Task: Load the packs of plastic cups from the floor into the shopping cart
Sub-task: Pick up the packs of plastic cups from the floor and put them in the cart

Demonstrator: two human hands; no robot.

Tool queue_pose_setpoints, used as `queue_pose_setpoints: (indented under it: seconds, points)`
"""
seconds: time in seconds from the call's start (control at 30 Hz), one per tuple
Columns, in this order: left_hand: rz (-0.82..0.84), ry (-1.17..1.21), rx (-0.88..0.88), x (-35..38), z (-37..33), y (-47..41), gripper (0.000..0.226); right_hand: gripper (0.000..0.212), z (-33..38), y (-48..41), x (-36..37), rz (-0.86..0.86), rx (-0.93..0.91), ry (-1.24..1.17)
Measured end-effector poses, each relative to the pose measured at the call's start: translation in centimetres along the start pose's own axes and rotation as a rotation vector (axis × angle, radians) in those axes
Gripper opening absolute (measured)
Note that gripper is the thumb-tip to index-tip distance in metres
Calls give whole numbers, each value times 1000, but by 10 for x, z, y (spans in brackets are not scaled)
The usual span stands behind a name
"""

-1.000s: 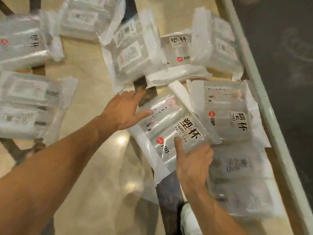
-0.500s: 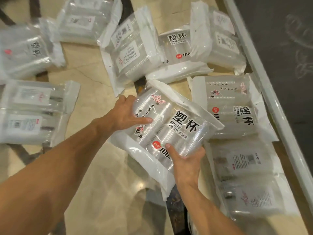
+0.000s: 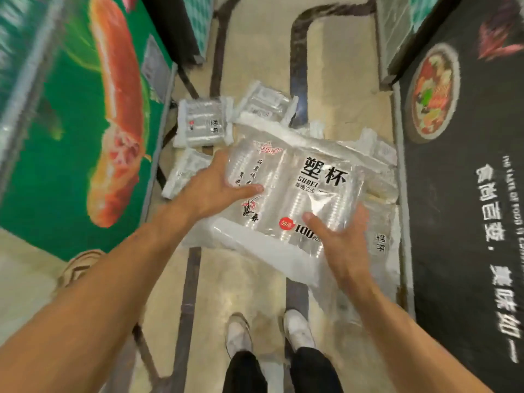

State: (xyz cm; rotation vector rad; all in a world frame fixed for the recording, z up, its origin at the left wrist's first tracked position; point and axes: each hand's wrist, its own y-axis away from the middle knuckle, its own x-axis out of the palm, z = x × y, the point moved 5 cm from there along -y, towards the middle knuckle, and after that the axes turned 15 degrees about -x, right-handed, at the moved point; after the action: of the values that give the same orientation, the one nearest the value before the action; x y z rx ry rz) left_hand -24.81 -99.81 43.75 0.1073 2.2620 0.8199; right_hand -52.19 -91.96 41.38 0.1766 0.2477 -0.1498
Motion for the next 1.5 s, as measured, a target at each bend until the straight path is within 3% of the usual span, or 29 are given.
queue_pose_setpoints:
  seconds: [0.27,0.5,0.6,0.77,0.87,1.0,1.1,1.17,1.27,1.37,1.5]
  points:
    - [-342,255,-266,-193,11,251,118,73,268,49,36,440,-191,40]
    - [-655,559,-500,-258,84,497,139,67,417,175,127,946,-409,69]
    - [-836,637,-637,-256,132,610,120,70,450,263,172,1154,-509,103]
    - [-1069,779,-865,-202,213,808,113,78,467,464,220,1511,-580,64]
    - [-1174,897,-1055,-139,255,929,109,99,463,604,229,1744,-619,49]
    - [-1291,1014,-1304,-37,300,1084,105,72,437,799,212,2056,-685,84]
    - [-1375,1113,-1450,41,322,1184,112,77,409,931,188,2218,-709,123]
    - [-1451,1193,-1520,93,332,1247,117,65,387,1019,164,2374,-703,147]
    - [-1520,1272,-1623,156,345,1321,112,99,352,1125,136,2521,-733,138]
    - [-1550,1328,-1708,204,358,1373,112,97,326,1210,108,2635,-682,90]
    - [-1602,1431,-1756,251,394,1424,112,94,297,1303,94,2741,-689,242]
